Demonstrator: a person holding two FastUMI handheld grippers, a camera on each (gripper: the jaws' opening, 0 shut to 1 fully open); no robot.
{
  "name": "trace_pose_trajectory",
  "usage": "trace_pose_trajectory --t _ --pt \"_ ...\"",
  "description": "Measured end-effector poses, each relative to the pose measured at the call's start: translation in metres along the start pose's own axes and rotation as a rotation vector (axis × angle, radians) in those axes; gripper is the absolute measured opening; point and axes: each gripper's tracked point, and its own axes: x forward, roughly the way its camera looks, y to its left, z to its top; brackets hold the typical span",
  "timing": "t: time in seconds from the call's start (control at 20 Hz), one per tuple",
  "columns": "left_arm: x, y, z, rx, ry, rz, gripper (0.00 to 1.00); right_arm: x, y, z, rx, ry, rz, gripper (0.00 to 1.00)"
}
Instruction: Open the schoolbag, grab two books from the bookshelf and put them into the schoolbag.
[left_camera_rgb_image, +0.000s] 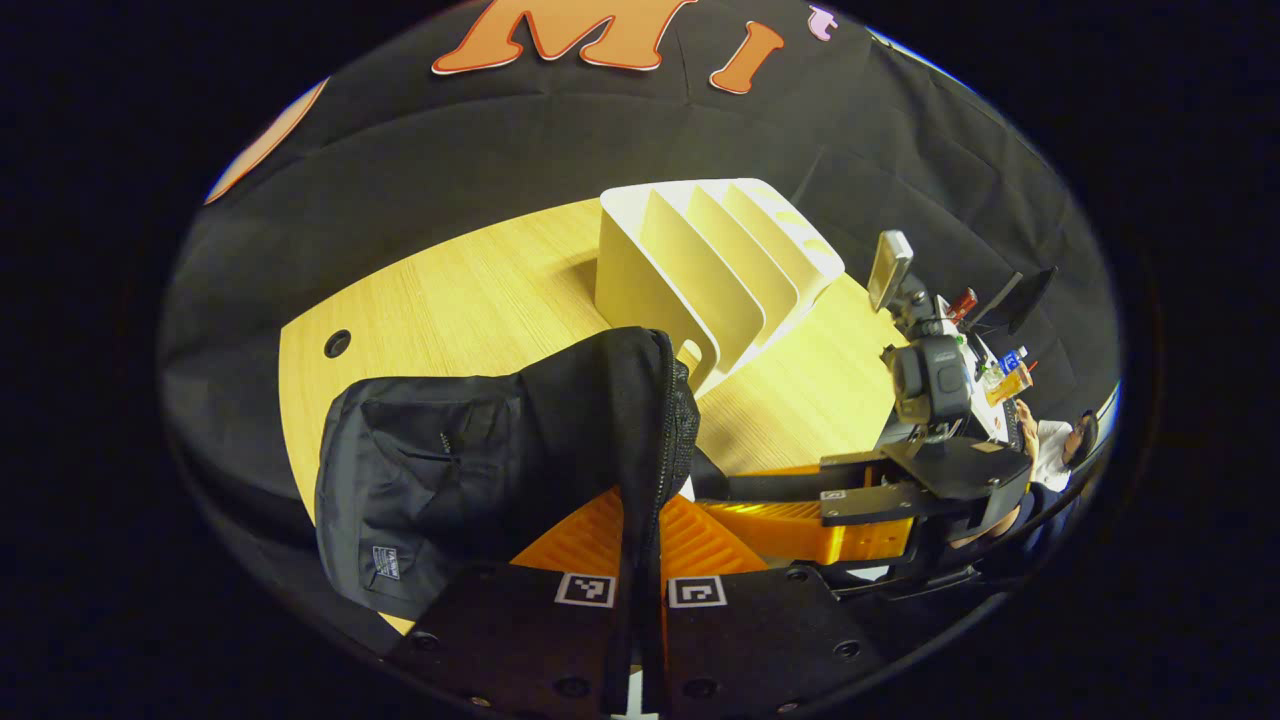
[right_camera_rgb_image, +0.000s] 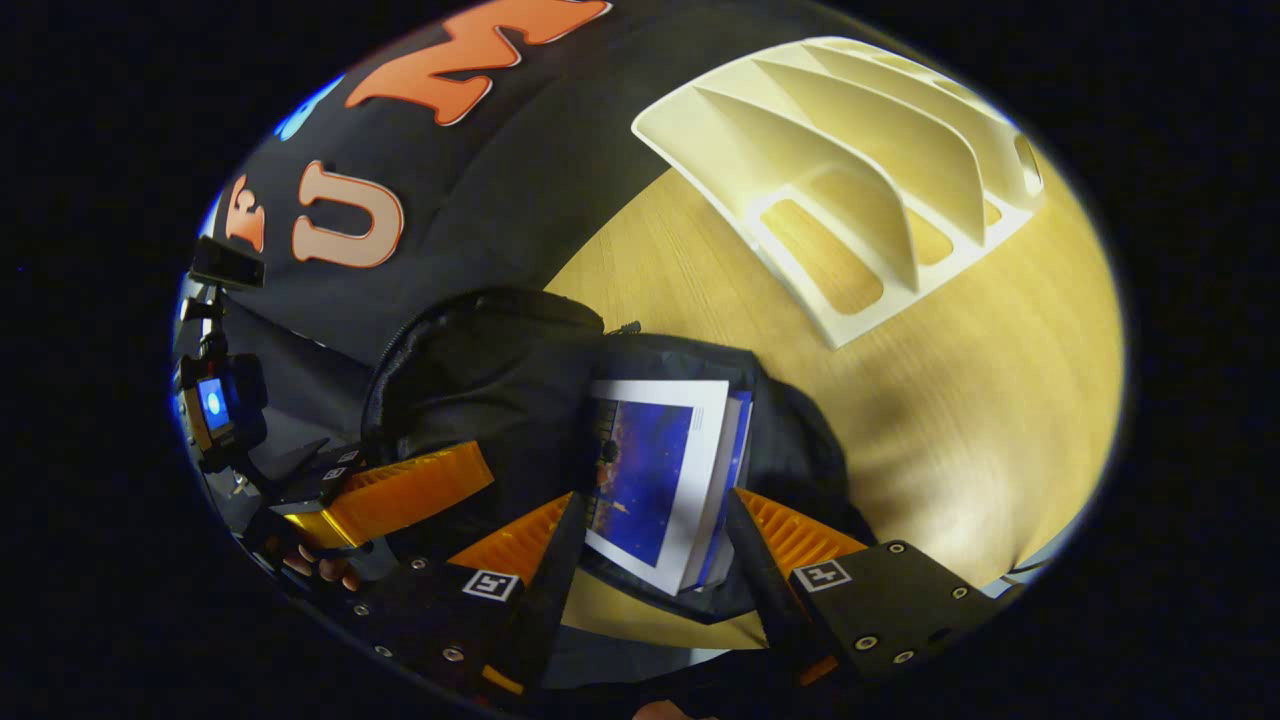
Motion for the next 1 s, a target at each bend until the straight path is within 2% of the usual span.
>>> trace_pose_trajectory --t 0.1,0.15,0.2,0.25,0.3,0.35,0.45,0.6,0.85,1.0 --pt "0.003 -0.007 0.004 0.009 -0.027 0.000 0.11 -0.010 -0.009 0.010 -0.042 -0.023 -0.032 0.93" --pt "0.001 -0.011 0.007 0.012 -0.040 0.000 0.09 -0.018 -0.011 0.015 -0.048 -0.034 -0.036 0.96" --pt "0.001 -0.017 0.009 0.013 -0.052 0.004 0.26 -0.027 -0.014 0.021 -0.051 -0.044 -0.040 0.97" --pt "0.001 -0.024 0.009 0.016 -0.060 0.000 0.27 -0.035 -0.018 0.027 -0.063 -0.055 -0.040 0.97" --pt "0.001 -0.033 0.009 0.012 -0.067 -0.001 0.42 -0.044 -0.024 0.035 -0.082 -0.068 -0.051 0.98" --pt "0.001 -0.039 0.011 0.009 -0.077 0.008 0.41 -0.054 -0.031 0.045 -0.110 -0.089 -0.064 0.98" --pt "0.003 -0.055 0.019 0.008 -0.101 0.014 0.53 -0.073 -0.045 0.068 -0.161 -0.139 -0.102 0.98" --pt "0.001 -0.070 0.044 0.006 -0.178 0.063 0.99 -0.102 -0.059 0.098 -0.203 -0.196 -0.118 0.98" --pt "-0.011 -0.105 0.098 0.001 -0.372 0.158 0.99 -0.150 -0.086 0.151 -0.316 -0.290 -0.193 0.98" --pt "-0.014 -0.120 0.118 -0.030 -0.452 0.209 0.99 -0.180 -0.086 0.180 -0.397 -0.343 -0.188 0.98"
